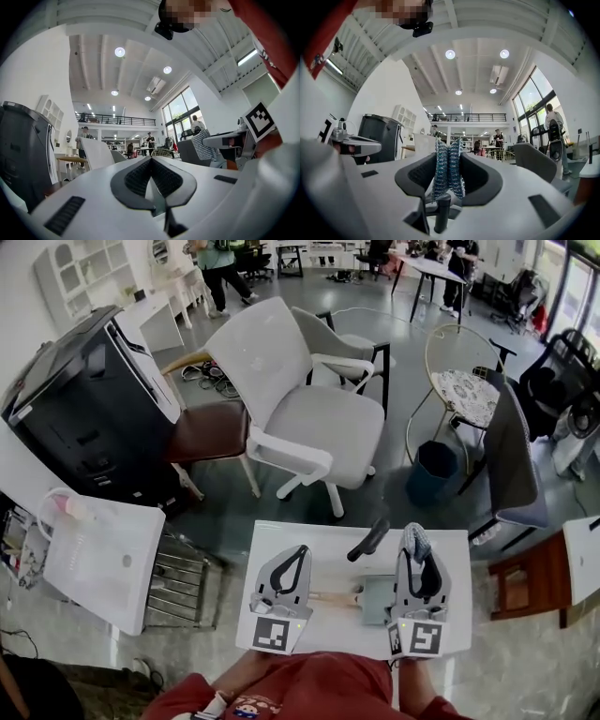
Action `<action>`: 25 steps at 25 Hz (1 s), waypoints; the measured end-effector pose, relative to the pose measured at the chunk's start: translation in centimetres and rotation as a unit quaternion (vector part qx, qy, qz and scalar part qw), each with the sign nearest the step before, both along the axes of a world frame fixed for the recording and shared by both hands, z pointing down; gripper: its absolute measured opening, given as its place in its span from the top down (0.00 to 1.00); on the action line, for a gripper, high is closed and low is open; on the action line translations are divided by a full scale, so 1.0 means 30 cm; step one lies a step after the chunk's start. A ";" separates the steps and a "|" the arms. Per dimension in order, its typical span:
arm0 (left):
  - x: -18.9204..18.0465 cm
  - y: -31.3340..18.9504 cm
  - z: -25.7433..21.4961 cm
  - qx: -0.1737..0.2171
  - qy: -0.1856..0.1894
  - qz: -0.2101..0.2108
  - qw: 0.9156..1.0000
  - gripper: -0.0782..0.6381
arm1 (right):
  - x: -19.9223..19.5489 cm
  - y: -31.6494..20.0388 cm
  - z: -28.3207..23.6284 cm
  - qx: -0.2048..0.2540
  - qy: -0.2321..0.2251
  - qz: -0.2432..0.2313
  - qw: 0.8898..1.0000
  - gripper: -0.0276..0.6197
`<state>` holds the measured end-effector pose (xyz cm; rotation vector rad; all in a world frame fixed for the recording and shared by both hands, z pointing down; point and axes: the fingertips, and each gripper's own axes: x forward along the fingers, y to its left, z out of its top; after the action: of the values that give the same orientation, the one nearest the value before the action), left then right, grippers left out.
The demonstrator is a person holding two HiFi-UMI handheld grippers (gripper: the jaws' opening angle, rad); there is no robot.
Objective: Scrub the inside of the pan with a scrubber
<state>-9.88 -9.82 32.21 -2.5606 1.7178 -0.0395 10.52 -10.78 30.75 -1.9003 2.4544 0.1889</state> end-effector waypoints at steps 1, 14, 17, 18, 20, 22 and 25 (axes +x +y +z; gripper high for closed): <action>-0.002 -0.001 -0.002 0.001 -0.001 0.000 1.000 0.87 | -0.003 -0.001 -0.001 0.000 0.001 -0.002 1.000 0.70; 0.004 -0.012 0.027 -0.007 0.006 0.003 1.000 0.87 | 0.007 -0.007 0.002 -0.003 0.009 0.004 1.000 0.71; 0.005 -0.011 0.040 -0.010 0.006 0.002 1.000 0.87 | 0.004 -0.007 0.010 -0.005 0.013 0.002 1.000 0.71; 0.006 -0.009 0.043 -0.011 0.007 0.002 1.000 0.87 | 0.002 -0.006 0.012 -0.006 0.013 0.002 1.000 0.71; 0.007 -0.008 0.048 -0.011 0.005 0.002 1.000 0.87 | 0.001 -0.003 0.008 -0.005 0.013 0.001 1.000 0.71; 0.010 -0.007 0.051 -0.010 0.003 0.003 1.000 0.87 | 0.004 0.000 0.000 -0.002 0.013 0.001 1.000 0.71; 0.012 -0.006 0.049 -0.011 0.004 0.003 1.000 0.87 | 0.006 0.001 -0.012 0.003 0.016 0.003 1.000 0.71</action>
<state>-9.51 -10.01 33.69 -2.5851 1.7211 -0.0485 10.72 -10.75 30.39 -1.9183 2.4649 0.2264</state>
